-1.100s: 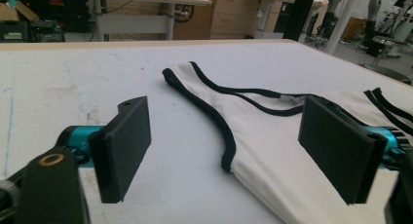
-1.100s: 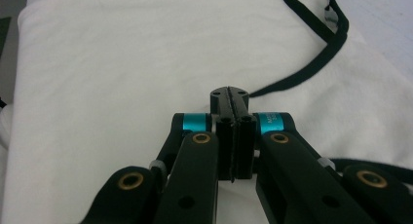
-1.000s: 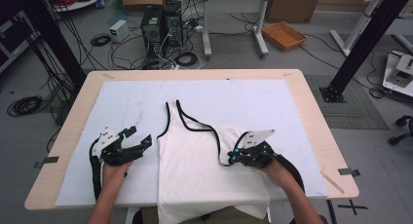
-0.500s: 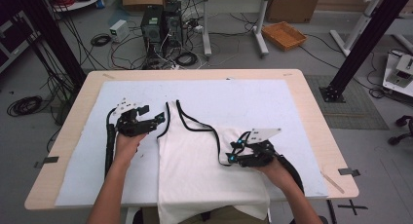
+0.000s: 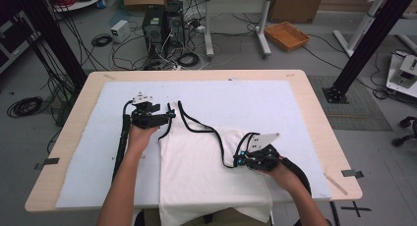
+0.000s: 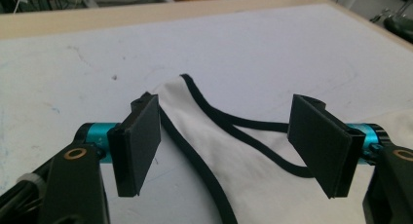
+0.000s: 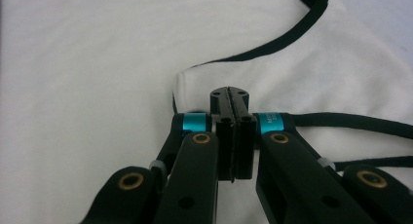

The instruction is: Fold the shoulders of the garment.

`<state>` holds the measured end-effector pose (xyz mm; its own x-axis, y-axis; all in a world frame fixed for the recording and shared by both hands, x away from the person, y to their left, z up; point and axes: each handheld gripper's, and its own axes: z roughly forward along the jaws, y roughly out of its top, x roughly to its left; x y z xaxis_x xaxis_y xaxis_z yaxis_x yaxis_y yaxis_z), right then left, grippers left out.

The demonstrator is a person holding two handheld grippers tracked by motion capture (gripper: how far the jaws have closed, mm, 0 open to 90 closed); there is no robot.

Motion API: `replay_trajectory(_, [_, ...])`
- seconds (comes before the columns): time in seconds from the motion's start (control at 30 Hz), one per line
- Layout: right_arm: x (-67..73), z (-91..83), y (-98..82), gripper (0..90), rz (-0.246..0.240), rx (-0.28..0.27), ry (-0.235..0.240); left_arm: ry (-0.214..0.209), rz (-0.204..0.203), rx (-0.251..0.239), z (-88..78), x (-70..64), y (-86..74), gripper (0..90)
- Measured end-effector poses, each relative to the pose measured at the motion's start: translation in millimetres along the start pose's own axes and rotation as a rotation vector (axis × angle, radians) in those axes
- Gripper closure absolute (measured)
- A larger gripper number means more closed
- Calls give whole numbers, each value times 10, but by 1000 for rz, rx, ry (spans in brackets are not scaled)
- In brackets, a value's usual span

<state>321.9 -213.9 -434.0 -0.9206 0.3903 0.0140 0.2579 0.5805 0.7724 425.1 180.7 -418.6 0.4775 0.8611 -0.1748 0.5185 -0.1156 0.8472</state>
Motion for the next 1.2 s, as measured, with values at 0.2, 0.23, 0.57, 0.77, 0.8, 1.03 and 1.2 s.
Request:
replay_trajectory(0.2, [-77, -139, -40, 544, 106, -106, -47, 120, -12, 84, 307, 71, -30, 306])
replay_trajectory(0.23, [-81, -149, -50, 535, 108, -110, -52, 126, -19, 95, 336, 94, -27, 306])
replay_trajectory(0.57, [-111, -272, -132, 531, 159, -137, -91, 134, 67, 184, 499, 10, -32, 531])
replay_trajectory(0.77, [-123, -319, -166, 531, 175, -150, -110, 56, 70, 148, 507, -30, -54, 833])
replay_trajectory(0.8, [-127, -326, -170, 531, 174, -153, -114, 56, 70, 148, 507, -30, -54, 842])
replay_trajectory(1.03, [-152, -357, -182, 531, 187, -169, -123, -82, 16, -51, 267, -5, -59, 848])
replay_trajectory(1.2, [-147, -363, -159, 531, 189, -184, -124, -285, 52, -145, -55, -53, -156, 848])
